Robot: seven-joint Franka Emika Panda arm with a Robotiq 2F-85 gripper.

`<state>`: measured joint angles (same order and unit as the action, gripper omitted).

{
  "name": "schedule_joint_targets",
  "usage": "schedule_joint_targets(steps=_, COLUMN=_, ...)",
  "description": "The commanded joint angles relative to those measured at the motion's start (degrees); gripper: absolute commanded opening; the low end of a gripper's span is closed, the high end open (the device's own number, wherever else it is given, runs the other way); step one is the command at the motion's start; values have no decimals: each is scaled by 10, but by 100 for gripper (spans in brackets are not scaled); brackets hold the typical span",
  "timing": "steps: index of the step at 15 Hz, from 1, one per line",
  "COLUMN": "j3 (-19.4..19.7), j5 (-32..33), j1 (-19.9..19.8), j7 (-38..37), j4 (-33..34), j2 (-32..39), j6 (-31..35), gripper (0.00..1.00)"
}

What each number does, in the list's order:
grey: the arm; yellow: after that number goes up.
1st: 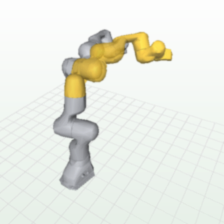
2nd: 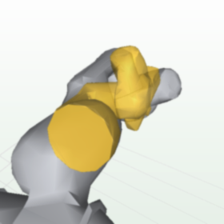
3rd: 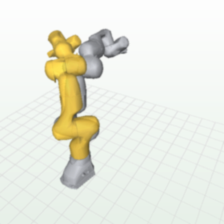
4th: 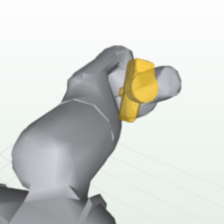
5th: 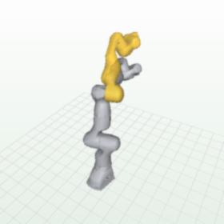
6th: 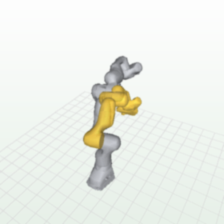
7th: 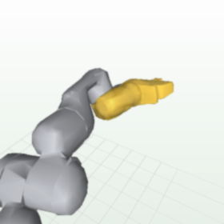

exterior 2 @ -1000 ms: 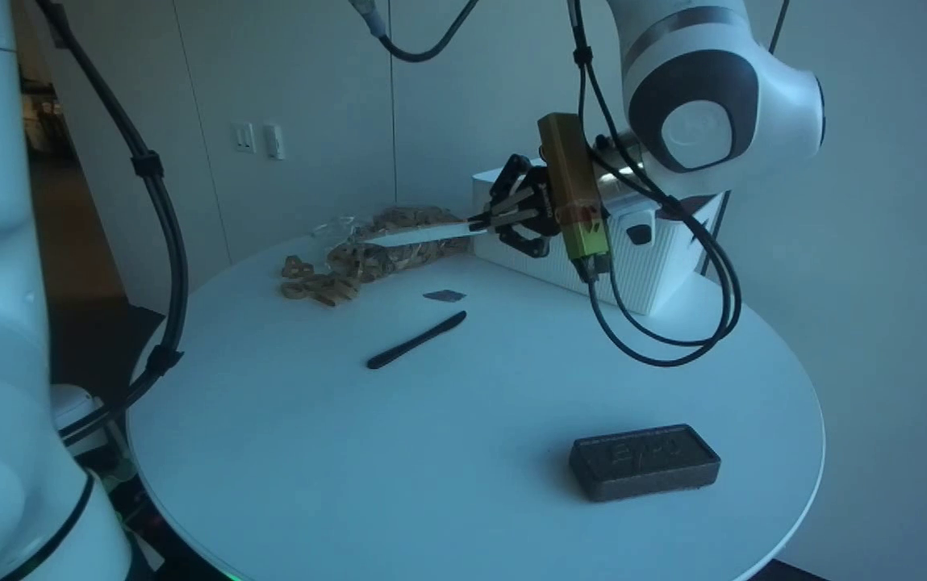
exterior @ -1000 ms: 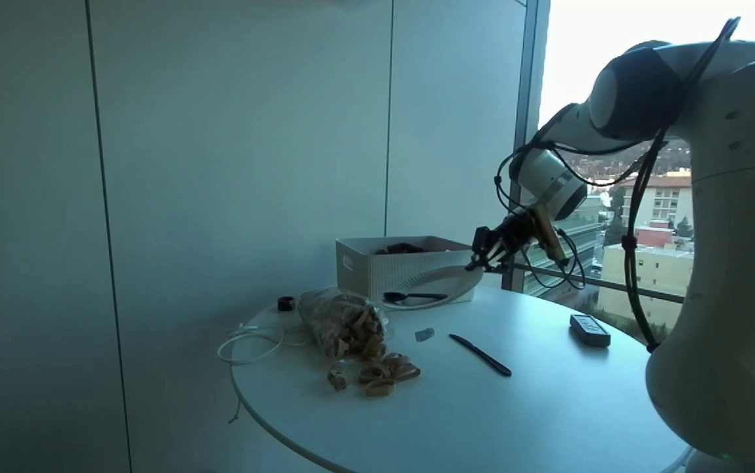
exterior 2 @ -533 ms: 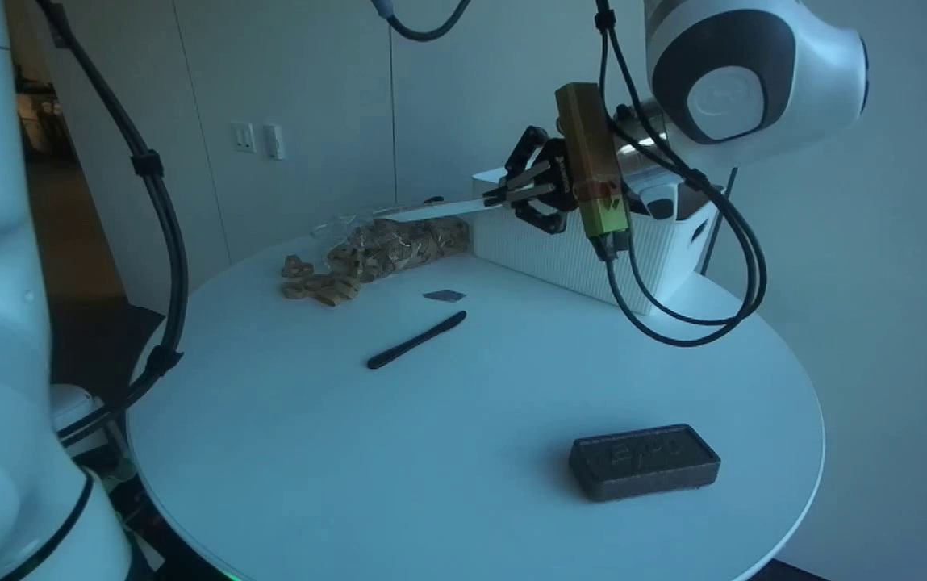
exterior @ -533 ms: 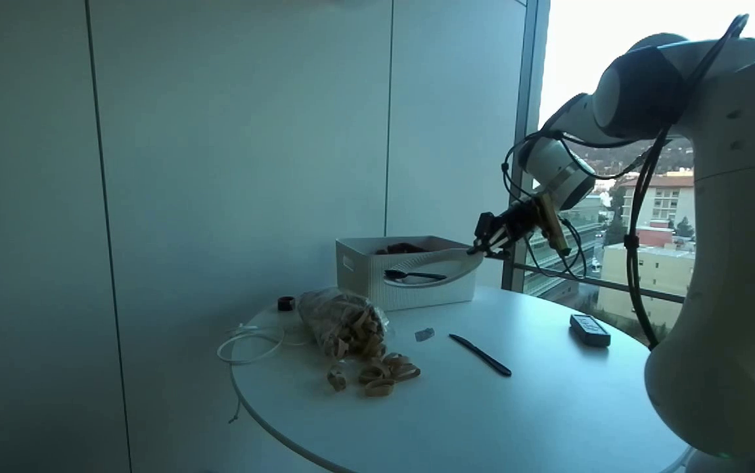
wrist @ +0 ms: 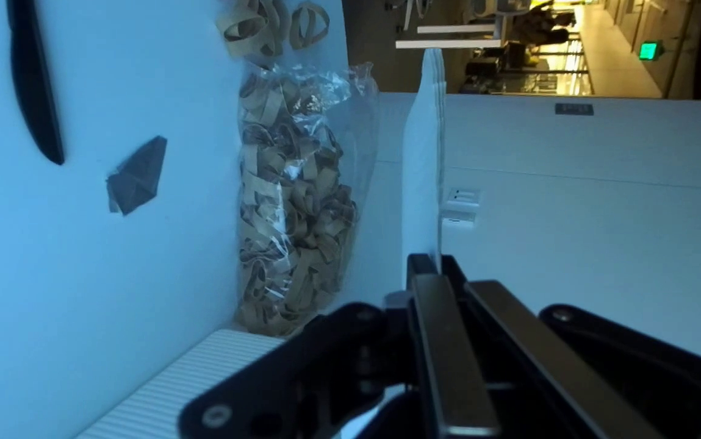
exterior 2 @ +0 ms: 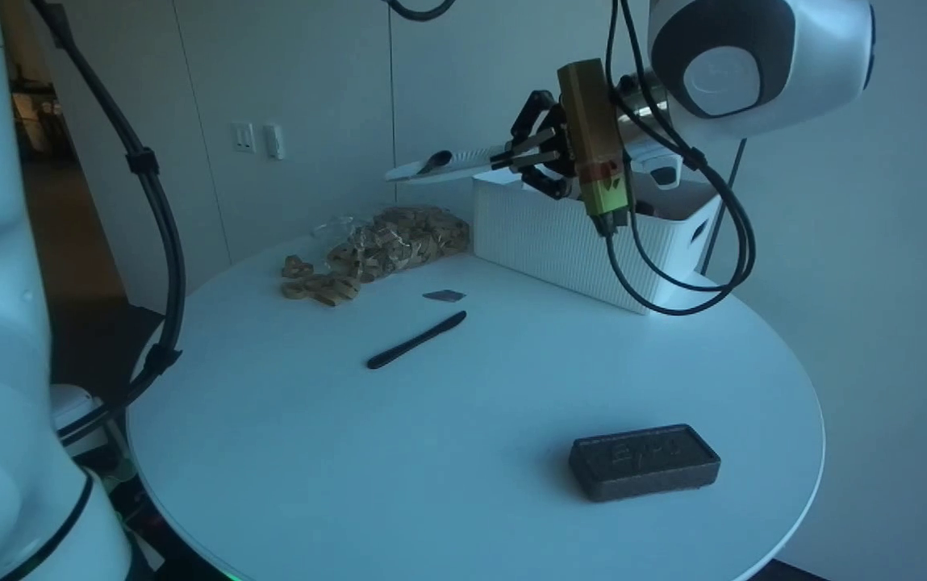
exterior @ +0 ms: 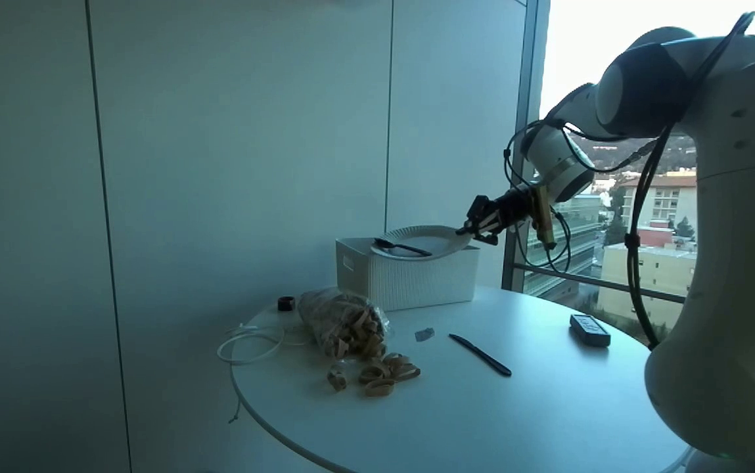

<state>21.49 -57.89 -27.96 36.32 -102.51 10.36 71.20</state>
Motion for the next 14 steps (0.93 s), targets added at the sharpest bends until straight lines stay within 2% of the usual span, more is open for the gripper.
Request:
schedule_joint_targets(steps=1, j3=-1, j5=-53, j1=5, j7=14, j4=3, j2=2, j6=27, gripper=5)
schedule_joint_targets(steps=7, j3=-7, j5=-134, j1=23, j7=14, j4=-7, j2=6, j6=152, gripper=5)
schedule_joint_targets(steps=14, j3=-17, j5=-183, j1=54, j7=-9, j4=-6, j2=8, j6=369, gripper=6)
